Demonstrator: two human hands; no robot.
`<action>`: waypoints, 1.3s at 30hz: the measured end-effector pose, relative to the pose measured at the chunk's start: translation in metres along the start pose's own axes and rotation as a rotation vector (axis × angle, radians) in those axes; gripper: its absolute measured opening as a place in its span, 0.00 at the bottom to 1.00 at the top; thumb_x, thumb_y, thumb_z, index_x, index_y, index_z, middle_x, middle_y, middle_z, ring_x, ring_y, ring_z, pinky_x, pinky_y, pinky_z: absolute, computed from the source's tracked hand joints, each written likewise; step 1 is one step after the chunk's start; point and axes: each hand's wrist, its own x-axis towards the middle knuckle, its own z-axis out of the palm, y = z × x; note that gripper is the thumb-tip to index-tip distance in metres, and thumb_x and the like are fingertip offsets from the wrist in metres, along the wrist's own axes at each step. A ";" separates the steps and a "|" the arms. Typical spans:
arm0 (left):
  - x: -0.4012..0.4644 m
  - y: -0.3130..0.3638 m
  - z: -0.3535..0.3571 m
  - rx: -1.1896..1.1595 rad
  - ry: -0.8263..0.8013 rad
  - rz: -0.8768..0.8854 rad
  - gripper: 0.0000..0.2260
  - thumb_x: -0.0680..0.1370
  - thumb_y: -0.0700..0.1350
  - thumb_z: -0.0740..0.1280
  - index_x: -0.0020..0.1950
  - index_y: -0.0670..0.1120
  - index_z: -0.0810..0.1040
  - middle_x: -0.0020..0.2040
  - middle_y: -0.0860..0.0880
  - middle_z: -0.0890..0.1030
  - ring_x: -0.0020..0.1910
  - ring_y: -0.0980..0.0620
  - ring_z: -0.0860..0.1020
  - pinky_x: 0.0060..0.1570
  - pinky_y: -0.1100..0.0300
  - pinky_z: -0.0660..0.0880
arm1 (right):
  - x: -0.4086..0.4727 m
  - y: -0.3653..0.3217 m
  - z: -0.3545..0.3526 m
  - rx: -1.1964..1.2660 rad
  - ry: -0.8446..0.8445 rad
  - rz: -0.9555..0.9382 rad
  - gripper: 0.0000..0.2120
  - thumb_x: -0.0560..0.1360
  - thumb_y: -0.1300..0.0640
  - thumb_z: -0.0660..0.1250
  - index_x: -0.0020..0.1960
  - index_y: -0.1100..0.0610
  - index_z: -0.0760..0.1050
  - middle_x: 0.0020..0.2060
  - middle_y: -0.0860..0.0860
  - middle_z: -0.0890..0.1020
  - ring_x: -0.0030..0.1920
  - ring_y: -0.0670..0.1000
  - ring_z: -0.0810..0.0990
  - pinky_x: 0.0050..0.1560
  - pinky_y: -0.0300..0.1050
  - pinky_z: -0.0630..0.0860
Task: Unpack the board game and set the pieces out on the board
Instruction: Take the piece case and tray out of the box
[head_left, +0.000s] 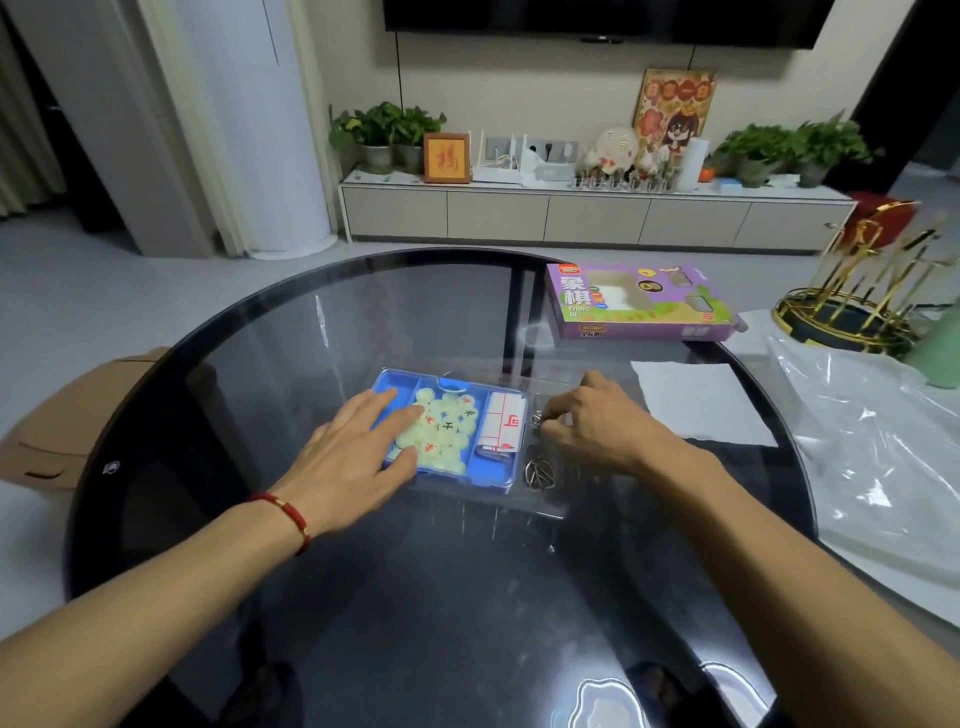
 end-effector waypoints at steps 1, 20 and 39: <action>0.001 -0.001 0.000 -0.001 0.002 -0.003 0.37 0.73 0.67 0.41 0.80 0.58 0.59 0.81 0.53 0.55 0.80 0.52 0.50 0.74 0.45 0.62 | 0.001 0.002 0.000 0.035 -0.006 -0.013 0.16 0.82 0.47 0.62 0.64 0.53 0.80 0.51 0.50 0.75 0.61 0.52 0.71 0.57 0.46 0.70; 0.004 -0.003 0.002 0.013 0.030 0.001 0.36 0.73 0.67 0.42 0.79 0.57 0.61 0.80 0.53 0.58 0.79 0.52 0.53 0.71 0.43 0.65 | 0.086 0.087 0.023 0.184 0.561 0.469 0.11 0.76 0.55 0.74 0.43 0.62 0.80 0.39 0.59 0.81 0.40 0.64 0.76 0.40 0.48 0.70; 0.003 0.000 -0.001 0.006 0.019 -0.011 0.37 0.72 0.67 0.42 0.79 0.57 0.61 0.80 0.53 0.58 0.79 0.53 0.51 0.70 0.41 0.66 | -0.006 0.001 -0.007 -0.229 -0.123 -0.317 0.18 0.75 0.39 0.64 0.54 0.48 0.84 0.42 0.45 0.84 0.41 0.48 0.79 0.42 0.50 0.82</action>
